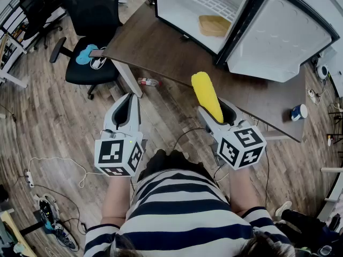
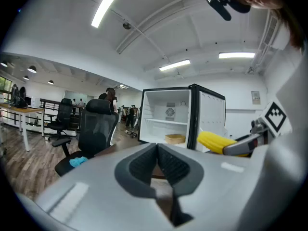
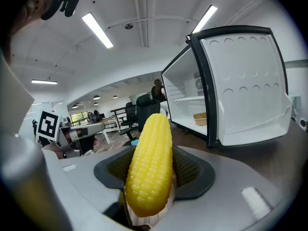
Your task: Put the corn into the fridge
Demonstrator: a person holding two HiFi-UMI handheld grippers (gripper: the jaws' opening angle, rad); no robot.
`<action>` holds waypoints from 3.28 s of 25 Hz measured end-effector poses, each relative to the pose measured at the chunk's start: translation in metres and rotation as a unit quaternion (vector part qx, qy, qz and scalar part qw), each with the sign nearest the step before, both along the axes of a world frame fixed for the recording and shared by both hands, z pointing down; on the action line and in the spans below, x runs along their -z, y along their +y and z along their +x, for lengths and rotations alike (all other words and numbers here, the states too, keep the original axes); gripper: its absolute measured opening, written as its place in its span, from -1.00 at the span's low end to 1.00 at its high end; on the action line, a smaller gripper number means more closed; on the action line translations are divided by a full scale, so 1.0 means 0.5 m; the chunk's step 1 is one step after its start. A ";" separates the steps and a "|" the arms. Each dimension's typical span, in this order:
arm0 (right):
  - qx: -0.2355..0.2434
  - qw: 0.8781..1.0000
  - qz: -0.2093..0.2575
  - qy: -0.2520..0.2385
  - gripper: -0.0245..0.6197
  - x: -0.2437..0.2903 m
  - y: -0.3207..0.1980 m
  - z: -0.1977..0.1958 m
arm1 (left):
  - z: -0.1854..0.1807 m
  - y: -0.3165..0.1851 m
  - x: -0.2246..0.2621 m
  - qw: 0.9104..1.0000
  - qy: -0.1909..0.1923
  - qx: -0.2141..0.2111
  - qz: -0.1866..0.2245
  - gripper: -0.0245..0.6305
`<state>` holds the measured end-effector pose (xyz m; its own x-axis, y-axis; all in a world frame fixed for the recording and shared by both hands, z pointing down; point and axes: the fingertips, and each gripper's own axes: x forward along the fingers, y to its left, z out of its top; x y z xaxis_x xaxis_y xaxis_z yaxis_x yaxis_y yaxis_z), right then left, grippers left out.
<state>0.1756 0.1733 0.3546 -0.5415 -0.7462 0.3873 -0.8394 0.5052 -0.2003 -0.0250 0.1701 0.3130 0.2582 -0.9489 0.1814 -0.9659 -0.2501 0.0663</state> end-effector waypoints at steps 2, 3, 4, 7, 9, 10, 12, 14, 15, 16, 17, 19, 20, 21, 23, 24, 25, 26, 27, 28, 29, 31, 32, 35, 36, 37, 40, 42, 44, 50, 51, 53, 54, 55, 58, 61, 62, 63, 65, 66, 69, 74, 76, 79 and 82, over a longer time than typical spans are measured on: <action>0.002 1.000 0.001 0.001 -0.17 0.001 -0.002 0.004 | 0.006 -0.002 0.000 1.000 -0.002 0.000 -0.001 -0.93; 0.002 1.000 0.002 0.001 -0.17 0.000 -0.003 0.007 | 0.011 -0.002 0.000 1.000 -0.003 0.000 -0.001 -0.93; 0.003 1.000 0.002 0.000 -0.17 0.000 -0.004 0.011 | 0.017 -0.002 -0.002 1.000 -0.004 0.000 -0.002 -0.93; 0.005 1.000 0.001 -0.015 -0.17 -0.001 -0.007 0.028 | 0.038 -0.001 -0.005 1.000 -0.009 0.001 -0.004 -0.93; 0.009 0.999 -0.001 -0.031 -0.17 -0.002 -0.010 0.035 | 0.048 0.000 -0.007 1.000 -0.013 0.005 -0.005 -0.93; 0.012 0.999 -0.003 -0.037 -0.17 -0.003 -0.012 0.039 | 0.051 0.000 -0.008 1.000 -0.016 0.008 -0.006 -0.93; 0.018 0.999 -0.005 -0.042 -0.17 -0.007 -0.016 0.045 | 0.058 0.001 -0.010 1.000 -0.020 0.014 -0.007 -0.93; 0.027 0.999 -0.006 -0.043 -0.17 -0.013 -0.020 0.051 | 0.063 0.003 -0.012 0.999 -0.025 0.022 -0.008 -0.93; 0.032 0.999 -0.007 -0.044 -0.17 -0.016 -0.021 0.053 | 0.065 0.005 -0.012 0.999 -0.028 0.026 -0.007 -0.93; 0.038 0.998 -0.008 -0.044 -0.17 -0.019 -0.021 0.054 | 0.066 0.009 -0.012 0.999 -0.031 0.030 -0.005 -0.93; 0.043 0.998 -0.008 -0.045 -0.17 -0.021 -0.021 0.054 | 0.067 0.014 -0.013 0.999 -0.036 0.034 -0.005 -0.93; 0.053 0.998 -0.010 -0.045 -0.17 -0.026 -0.022 0.051 | 0.066 0.023 -0.019 0.998 -0.044 0.041 -0.008 -0.93; 0.057 0.997 -0.012 -0.046 -0.17 -0.028 -0.024 0.048 | 0.064 0.026 -0.022 0.998 -0.045 0.044 -0.012 -0.93; 0.060 0.997 -0.013 -0.046 -0.17 -0.028 -0.025 0.044 | 0.061 0.029 -0.024 0.998 -0.044 0.046 -0.016 -0.93; 0.066 0.997 -0.014 -0.048 -0.17 -0.025 -0.026 0.032 | 0.052 0.033 -0.025 0.998 -0.040 0.047 -0.020 -0.93; 0.069 0.996 -0.013 -0.048 -0.17 -0.023 -0.026 0.025 | 0.048 0.034 -0.023 0.998 -0.038 0.046 -0.020 -0.93; 0.071 0.996 -0.013 -0.047 -0.17 -0.019 -0.026 0.018 | 0.043 0.034 -0.021 0.998 -0.036 0.046 -0.017 -0.93; 0.073 0.996 -0.013 -0.046 -0.17 -0.016 -0.027 0.012 | 0.039 0.033 -0.018 0.998 -0.033 0.045 -0.014 -0.93; 0.073 0.996 -0.012 -0.045 -0.17 -0.014 -0.028 0.005 | 0.033 0.031 -0.015 0.999 -0.029 0.044 -0.010 -0.93; 0.073 0.996 -0.011 -0.044 -0.17 -0.012 -0.031 -0.003 | 0.027 0.026 -0.014 0.999 -0.024 0.042 -0.008 -0.93; 0.072 0.996 -0.010 -0.043 -0.17 -0.011 -0.034 -0.011 | 0.022 0.021 -0.016 0.999 -0.020 0.038 -0.008 -0.93; 0.070 0.997 -0.009 -0.039 -0.17 -0.011 -0.043 -0.028 | 0.009 0.006 -0.023 0.999 -0.016 0.028 -0.010 -0.93; 0.067 0.997 -0.008 -0.037 -0.17 -0.011 -0.049 -0.037 | 0.001 -0.003 -0.026 1.000 -0.015 0.023 -0.011 -0.93; 0.058 0.998 -0.007 -0.032 -0.17 -0.004 -0.071 -0.070 | -0.030 -0.032 -0.027 1.000 -0.004 0.010 -0.014 -0.93; 0.055 0.998 -0.006 -0.032 -0.17 -0.001 -0.078 -0.083 | -0.042 -0.041 -0.024 1.000 0.004 0.004 -0.015 -0.93; 0.052 0.998 -0.006 -0.032 -0.17 0.003 -0.085 -0.096 | -0.055 -0.051 -0.020 1.000 0.012 -0.002 -0.015 -0.93; 0.046 0.998 -0.003 -0.031 -0.17 0.011 -0.106 -0.139 | -0.098 -0.079 -0.011 1.000 0.017 -0.013 -0.012 -0.93; 0.043 0.999 -0.002 -0.030 -0.17 0.014 -0.121 -0.168 | -0.128 -0.099 -0.009 1.000 0.008 -0.016 -0.008 -0.93; 0.042 0.999 -0.001 -0.029 -0.17 0.015 -0.136 -0.197 | -0.155 -0.119 -0.006 1.000 0.005 -0.021 -0.003 -0.93; 0.038 0.999 -0.001 -0.023 -0.17 0.016 -0.175 -0.275 | -0.225 -0.169 -0.005 0.999 0.004 -0.036 0.005 -0.93; 0.036 0.999 -0.001 -0.023 -0.17 0.016 -0.182 -0.287 | -0.236 -0.178 -0.007 0.999 0.002 -0.039 0.003 -0.93; 0.032 0.999 -0.002 -0.022 -0.17 0.015 -0.194 -0.309 | -0.254 -0.194 -0.010 0.999 -0.001 -0.046 0.002 -0.93; 0.030 0.999 -0.003 -0.021 -0.17 0.013 -0.200 -0.318 | -0.263 -0.202 -0.011 0.999 -0.003 -0.049 0.002 -0.93; 0.028 0.999 -0.003 -0.020 -0.17 0.012 -0.206 -0.327 | -0.270 -0.209 -0.012 0.999 -0.004 -0.052 0.002 -0.93; 0.021 1.000 -0.004 -0.018 -0.17 0.011 -0.221 -0.346 | -0.287 -0.231 -0.014 0.998 -0.009 -0.062 0.002 -0.93; 0.013 1.000 -0.001 -0.019 -0.17 0.014 -0.239 -0.355 | -0.295 -0.255 -0.017 0.997 -0.017 -0.072 -0.001 -0.93; 0.011 1.000 0.000 -0.019 -0.17 0.015 -0.244 -0.357 | -0.296 -0.261 -0.019 0.997 -0.018 -0.074 -0.002 -0.93; 0.010 1.000 -0.001 -0.018 -0.17 0.015 -0.249 -0.358 | -0.295 -0.266 -0.021 0.997 -0.018 -0.076 -0.003 -0.93; 0.009 1.000 -0.002 -0.016 -0.17 0.015 -0.261 -0.358 | -0.293 -0.277 -0.026 0.997 -0.020 -0.080 -0.005 -0.93; 0.008 1.000 -0.002 -0.015 -0.17 0.015 -0.269 -0.357 | -0.292 -0.284 -0.027 0.996 -0.021 -0.082 -0.006 -0.93; 0.008 1.000 -0.002 -0.014 -0.17 0.016 -0.297 -0.356 | -0.290 -0.310 -0.028 0.996 -0.021 -0.083 -0.008 -0.93; 0.013 1.000 -0.002 -0.012 -0.17 0.015 -0.363 -0.348 | -0.286 -0.372 -0.031 0.997 -0.017 -0.079 -0.011 -0.93; 0.016 1.000 -0.002 -0.012 -0.17 0.016 -0.395 -0.343 | -0.280 -0.402 -0.032 0.997 -0.017 -0.077 -0.010 -0.93; 0.019 1.000 0.000 -0.012 -0.17 0.022 -0.443 -0.334 | -0.261 -0.451 -0.031 0.997 -0.016 -0.081 -0.009 -0.93; 0.021 1.000 0.006 -0.012 -0.17 0.033 -0.491 -0.323 | -0.240 -0.501 -0.027 0.996 -0.015 -0.086 -0.007 -0.93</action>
